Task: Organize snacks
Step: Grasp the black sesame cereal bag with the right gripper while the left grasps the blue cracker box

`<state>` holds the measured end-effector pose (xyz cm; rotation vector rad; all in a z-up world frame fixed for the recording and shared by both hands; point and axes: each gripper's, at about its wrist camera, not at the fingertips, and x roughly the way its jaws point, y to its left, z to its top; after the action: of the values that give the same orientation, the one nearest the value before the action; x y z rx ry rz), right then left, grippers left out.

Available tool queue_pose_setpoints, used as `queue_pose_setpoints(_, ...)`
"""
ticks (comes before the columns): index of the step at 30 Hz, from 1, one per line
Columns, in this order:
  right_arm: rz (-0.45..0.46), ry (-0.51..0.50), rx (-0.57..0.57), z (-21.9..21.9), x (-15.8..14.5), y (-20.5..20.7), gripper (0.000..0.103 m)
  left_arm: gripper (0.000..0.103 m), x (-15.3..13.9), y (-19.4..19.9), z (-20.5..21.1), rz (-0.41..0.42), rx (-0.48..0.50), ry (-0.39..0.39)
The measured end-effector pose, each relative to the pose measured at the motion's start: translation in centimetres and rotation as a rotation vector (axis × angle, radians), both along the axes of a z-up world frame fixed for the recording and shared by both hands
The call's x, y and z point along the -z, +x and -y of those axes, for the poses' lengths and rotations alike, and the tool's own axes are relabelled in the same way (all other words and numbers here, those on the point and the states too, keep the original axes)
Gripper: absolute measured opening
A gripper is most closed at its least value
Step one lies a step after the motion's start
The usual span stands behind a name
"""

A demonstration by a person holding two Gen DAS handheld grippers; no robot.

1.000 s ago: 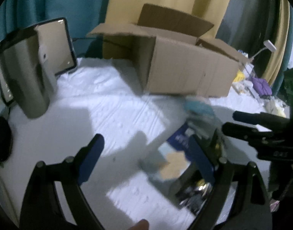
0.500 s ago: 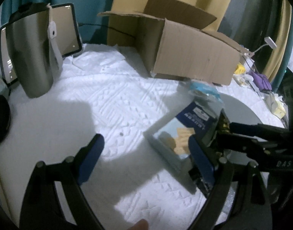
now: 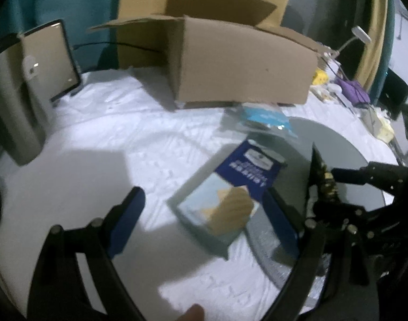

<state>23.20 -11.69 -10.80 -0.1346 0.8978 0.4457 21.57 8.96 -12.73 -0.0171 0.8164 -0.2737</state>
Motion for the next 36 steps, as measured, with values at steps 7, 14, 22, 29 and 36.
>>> queue_pose_setpoints(7, -0.013, 0.023, 0.061, 3.7, 0.1, -0.6, 0.069, 0.09, 1.0, 0.6, 2.2, -0.059, 0.08, 0.046)
queue_pose_setpoints(14, -0.002, 0.046, 0.062, 4.5, 0.3, -0.6, 0.077, 0.089, 1.1, -0.6, 3.5, -0.063, 0.118, 0.071)
queue_pose_setpoints(22, -0.011, 0.064, 0.062, 4.6, 0.5, -1.5, 0.077, 0.058, 1.1, -0.8, 3.6, -0.057, 0.085, 0.074)
queue_pose_setpoints(29, 0.003, 0.061, -0.05, 2.8, 0.5, -1.5, 0.038, 0.055, 0.1, -1.7, 3.7, -0.023, 0.069, 0.045)
queue_pose_setpoints(36, 0.008, 0.127, -0.085, 3.7, -0.5, -1.1, 0.03, 0.055, -1.5, -2.5, 3.5, -0.001, 0.034, -0.01)
